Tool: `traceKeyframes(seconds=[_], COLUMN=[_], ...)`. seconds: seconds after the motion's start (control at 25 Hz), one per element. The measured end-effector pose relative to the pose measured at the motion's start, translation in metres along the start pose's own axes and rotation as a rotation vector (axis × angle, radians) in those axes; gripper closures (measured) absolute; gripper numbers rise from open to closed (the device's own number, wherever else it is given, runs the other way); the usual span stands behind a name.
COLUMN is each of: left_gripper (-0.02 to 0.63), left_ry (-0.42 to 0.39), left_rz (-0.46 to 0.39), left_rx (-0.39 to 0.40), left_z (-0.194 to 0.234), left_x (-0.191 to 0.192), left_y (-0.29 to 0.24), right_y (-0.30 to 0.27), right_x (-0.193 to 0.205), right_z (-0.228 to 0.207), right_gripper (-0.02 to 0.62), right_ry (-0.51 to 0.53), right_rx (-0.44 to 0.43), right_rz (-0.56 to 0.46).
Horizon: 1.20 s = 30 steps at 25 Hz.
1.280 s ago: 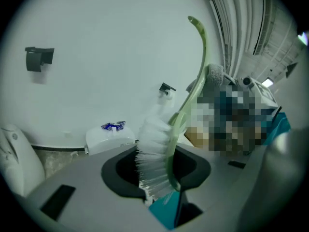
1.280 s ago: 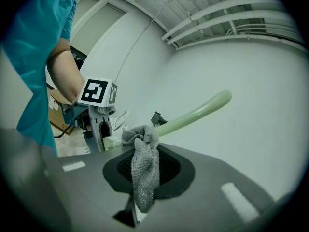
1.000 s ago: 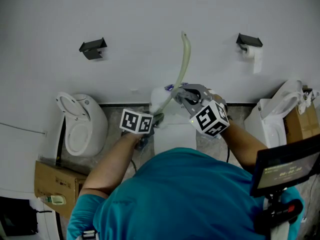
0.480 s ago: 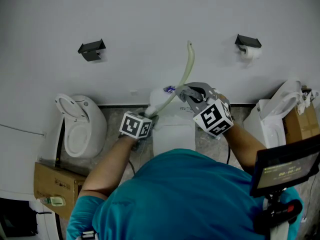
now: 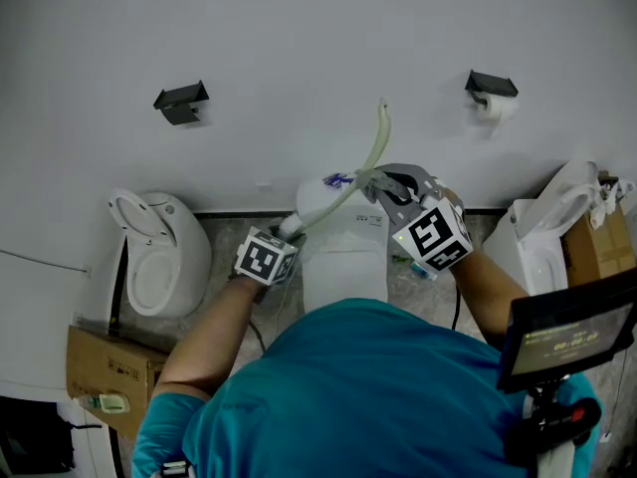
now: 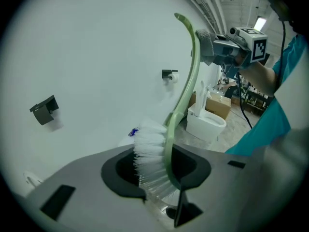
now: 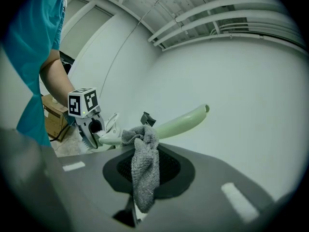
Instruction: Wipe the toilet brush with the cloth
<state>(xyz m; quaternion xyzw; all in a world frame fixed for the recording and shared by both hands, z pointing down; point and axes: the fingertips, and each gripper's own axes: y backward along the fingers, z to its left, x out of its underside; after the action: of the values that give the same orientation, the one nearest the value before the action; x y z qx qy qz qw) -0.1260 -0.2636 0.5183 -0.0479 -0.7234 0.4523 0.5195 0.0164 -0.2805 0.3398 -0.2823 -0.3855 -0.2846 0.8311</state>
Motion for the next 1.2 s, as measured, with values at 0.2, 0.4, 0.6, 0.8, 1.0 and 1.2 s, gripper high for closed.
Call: traceKeyframes(seconds=[0.2, 0.4, 0.6, 0.8, 1.0, 1.2], left_gripper=[0.451, 0.451, 0.451, 0.451, 0.451, 0.451], left_ry=[-0.073, -0.115, -0.159, -0.197, -0.25, -0.291], left_rz=[0.021, 0.019, 0.015, 0.024, 0.046, 0.07], left_rx=[-0.042, -0.076, -0.09, -0.098, -0.118, -0.147], left_z=[0.013, 0.022, 0.028, 0.034, 0.038, 0.045], left_x=[0.006, 0.006, 0.007, 0.009, 0.012, 0.02], left_y=[0.004, 0.009, 0.012, 0.017, 0.02, 0.023], right_y=[0.002, 0.007, 0.012, 0.017, 0.024, 0.029], right_x=[0.001, 0.002, 0.0, -0.001, -0.003, -0.003], right_z=[0.0, -0.004, -0.013, -0.021, -0.029, -0.037], right_gripper=[0.565, 0.565, 0.565, 0.565, 0.565, 0.565], right_ry=[-0.003, -0.025, -0.055, -0.092, -0.105, -0.128], right_rx=[0.002, 0.011, 0.02, 0.027, 0.032, 0.044], right_rz=[0.004, -0.002, -0.018, -0.036, -0.054, -0.066])
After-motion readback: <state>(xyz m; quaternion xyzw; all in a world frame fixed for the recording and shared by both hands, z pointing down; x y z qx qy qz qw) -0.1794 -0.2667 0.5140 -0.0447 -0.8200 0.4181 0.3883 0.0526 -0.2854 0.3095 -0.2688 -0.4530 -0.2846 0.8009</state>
